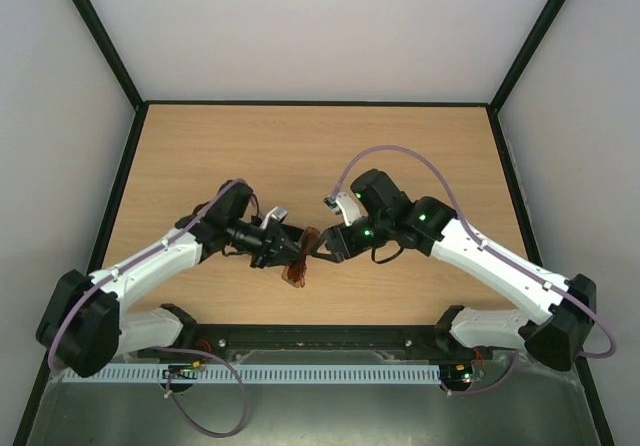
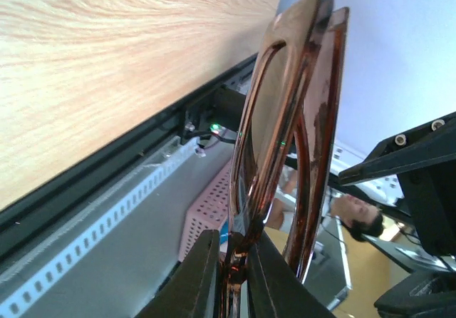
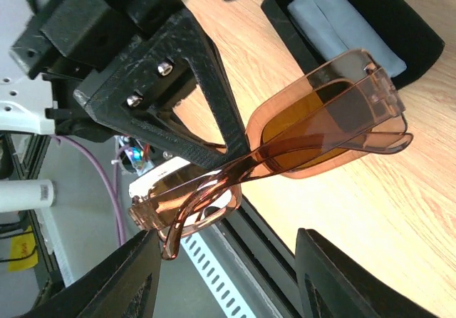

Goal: Organize the sunglasses
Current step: Fold the sunglasses.

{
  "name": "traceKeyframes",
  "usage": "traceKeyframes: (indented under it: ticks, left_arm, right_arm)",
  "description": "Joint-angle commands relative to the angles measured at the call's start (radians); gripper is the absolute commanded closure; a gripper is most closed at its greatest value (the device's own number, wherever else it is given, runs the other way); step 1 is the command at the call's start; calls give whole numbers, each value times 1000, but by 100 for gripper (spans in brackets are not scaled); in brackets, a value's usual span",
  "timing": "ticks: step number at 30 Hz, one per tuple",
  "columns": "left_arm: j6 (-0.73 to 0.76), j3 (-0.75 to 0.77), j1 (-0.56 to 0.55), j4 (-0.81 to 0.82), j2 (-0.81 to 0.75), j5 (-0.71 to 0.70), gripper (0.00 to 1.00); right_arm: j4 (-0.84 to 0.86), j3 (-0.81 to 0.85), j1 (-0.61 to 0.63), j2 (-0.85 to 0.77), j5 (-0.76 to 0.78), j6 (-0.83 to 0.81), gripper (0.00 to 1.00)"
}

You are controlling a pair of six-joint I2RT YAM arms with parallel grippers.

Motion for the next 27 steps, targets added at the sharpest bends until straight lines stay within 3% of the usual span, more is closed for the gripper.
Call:
traceKeyframes:
  ticks: [1, 11, 18, 27]
  left_arm:
    - [221, 130, 5, -404, 59, -95, 98]
    - [195, 163, 8, -335, 79, -115, 98]
    - [189, 148, 9, -321, 65, -98, 98]
    - [152, 159, 10, -144, 45, -275, 98]
  right_arm:
    - [-46, 9, 6, 36, 0, 27, 47]
    - [103, -56, 5, 15, 6, 144, 46]
    - [-8, -29, 6, 11, 173, 73, 46]
    - [201, -117, 1, -15, 140, 432, 49]
